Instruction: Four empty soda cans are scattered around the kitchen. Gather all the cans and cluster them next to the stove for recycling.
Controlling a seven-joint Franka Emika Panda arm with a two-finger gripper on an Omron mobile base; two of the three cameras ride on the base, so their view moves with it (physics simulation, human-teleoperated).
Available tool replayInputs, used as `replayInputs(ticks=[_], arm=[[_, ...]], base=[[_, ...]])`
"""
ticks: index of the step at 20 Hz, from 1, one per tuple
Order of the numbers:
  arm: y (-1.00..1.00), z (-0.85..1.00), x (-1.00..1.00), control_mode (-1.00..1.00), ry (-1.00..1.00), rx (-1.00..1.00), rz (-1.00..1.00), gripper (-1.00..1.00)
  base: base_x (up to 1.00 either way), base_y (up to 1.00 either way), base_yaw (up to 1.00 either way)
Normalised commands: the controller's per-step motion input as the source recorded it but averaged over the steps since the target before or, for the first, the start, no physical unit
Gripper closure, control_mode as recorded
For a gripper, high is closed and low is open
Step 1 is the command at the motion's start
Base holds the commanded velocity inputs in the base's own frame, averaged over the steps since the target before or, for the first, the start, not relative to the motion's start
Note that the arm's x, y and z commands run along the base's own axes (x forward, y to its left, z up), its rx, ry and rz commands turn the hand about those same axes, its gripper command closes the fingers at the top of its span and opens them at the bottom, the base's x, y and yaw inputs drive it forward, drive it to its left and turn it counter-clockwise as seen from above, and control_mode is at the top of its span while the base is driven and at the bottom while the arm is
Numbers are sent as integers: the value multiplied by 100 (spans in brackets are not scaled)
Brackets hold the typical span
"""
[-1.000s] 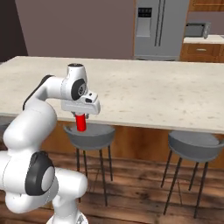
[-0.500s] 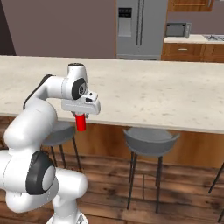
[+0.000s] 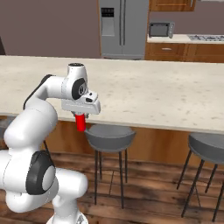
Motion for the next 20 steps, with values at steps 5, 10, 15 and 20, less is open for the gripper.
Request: replayInputs(ticks=[5, 10, 15, 20], arm=[[0, 0, 0, 100, 0, 0, 0, 100], [0, 0, 0, 100, 0, 0, 0, 100], [0, 0, 0, 100, 0, 0, 0, 100], [0, 0, 0, 100, 0, 0, 0, 100]], base=[[-6, -90, 2], [-2, -95, 0], [-1, -96, 0], [-1, -95, 0]])
